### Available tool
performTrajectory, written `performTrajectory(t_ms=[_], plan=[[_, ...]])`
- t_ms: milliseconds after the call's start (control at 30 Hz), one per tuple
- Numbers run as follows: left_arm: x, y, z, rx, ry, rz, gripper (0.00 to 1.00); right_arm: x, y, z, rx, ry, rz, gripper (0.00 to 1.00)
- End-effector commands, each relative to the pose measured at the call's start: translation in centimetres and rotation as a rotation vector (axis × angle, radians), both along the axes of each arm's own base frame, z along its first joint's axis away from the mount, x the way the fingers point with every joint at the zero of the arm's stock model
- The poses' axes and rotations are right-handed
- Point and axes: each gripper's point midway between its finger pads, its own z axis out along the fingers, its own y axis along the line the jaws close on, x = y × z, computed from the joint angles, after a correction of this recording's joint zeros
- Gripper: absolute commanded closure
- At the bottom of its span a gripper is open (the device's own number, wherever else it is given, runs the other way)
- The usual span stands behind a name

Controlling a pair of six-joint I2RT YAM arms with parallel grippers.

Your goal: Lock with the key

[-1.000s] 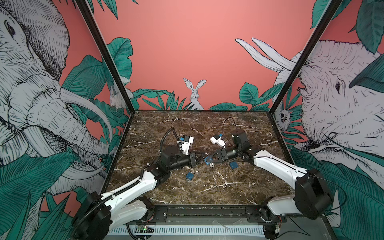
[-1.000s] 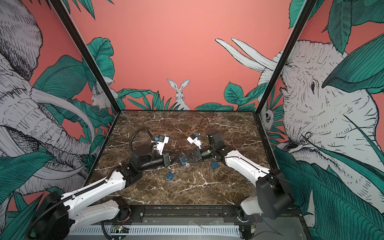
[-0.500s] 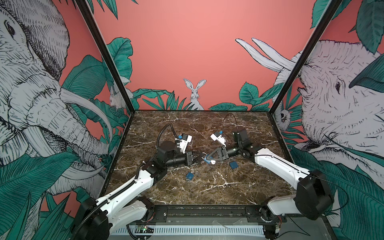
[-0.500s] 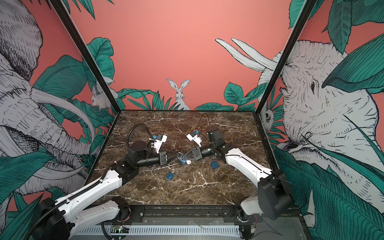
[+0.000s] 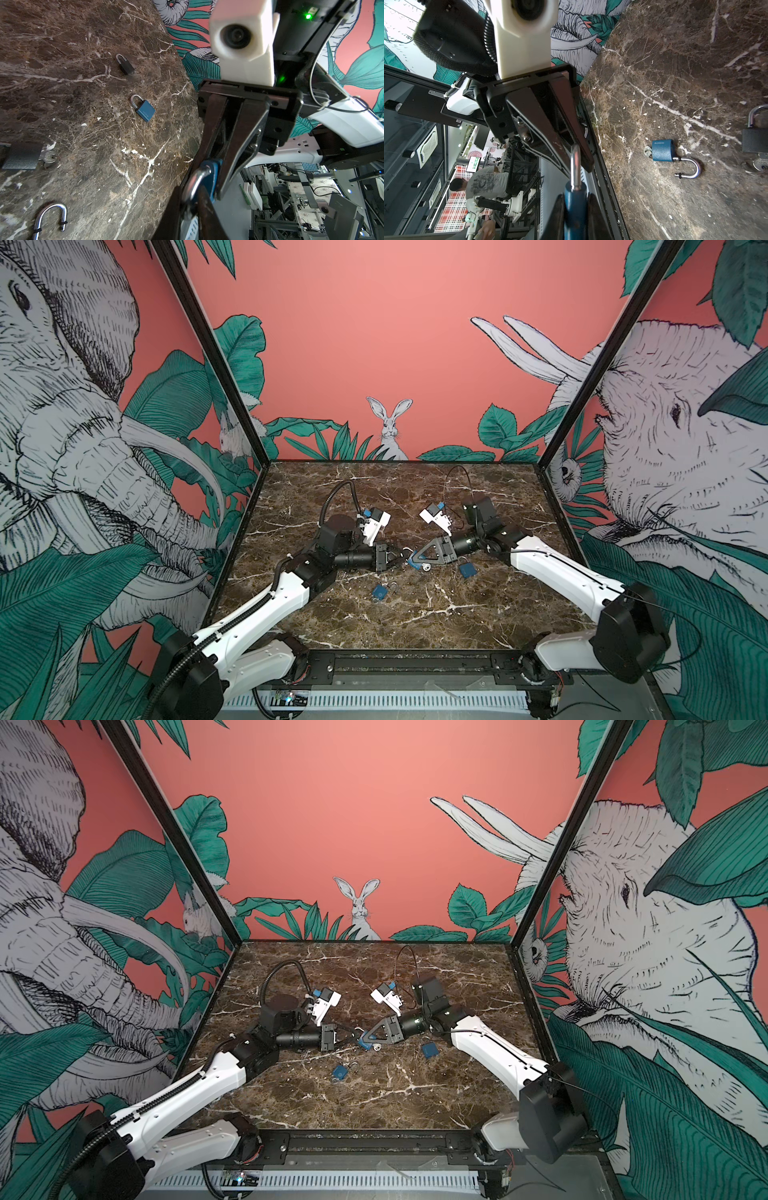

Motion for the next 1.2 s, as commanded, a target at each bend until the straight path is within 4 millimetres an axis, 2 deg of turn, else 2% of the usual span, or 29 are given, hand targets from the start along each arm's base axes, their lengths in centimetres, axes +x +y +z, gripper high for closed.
performTrajectory(t_ms=[0,133,300,533,600,633,733,867,1167], plan=[[-2.5,-0.8,2.9,-0.092,-0.025,-0.148,0.84,2.6,0.7,1.3,0.016,-0.148,-0.069,1.0],[-1.9,-0.7,3.3,-0.105,-0.033,-0.13,0.88,2.4,0.9,1.2,0.013,-0.146,-0.063,1.0],[-1.7,-0.8,3.2,-0.111,-0.024,-0.128,0.99,2.2,1.0,1.1,0.013,-0.146,-0.056,1.0],[-1.3,-0.8,2.9,-0.124,-0.015,-0.107,1.0,2.4,1.1,0.9,0.004,-0.144,-0.063,1.0],[-0.9,-0.6,2.9,-0.134,-0.018,-0.075,1.0,2.5,1.0,0.7,0.002,-0.146,-0.067,0.86],[-0.6,-0.4,2.8,-0.134,-0.017,-0.052,1.0,2.6,1.0,0.5,0.001,-0.143,-0.075,0.75],[0.4,0.4,2.6,-0.131,-0.019,0.015,1.0,2.8,0.7,0.7,0.023,-0.138,-0.096,0.68],[1.4,1.5,3.2,-0.153,-0.029,0.077,1.0,3.0,0.2,0.9,0.062,-0.12,-0.122,0.67],[2.1,1.9,4.1,-0.163,-0.043,0.11,1.0,2.6,0.0,1.3,0.105,-0.099,-0.12,0.66]])
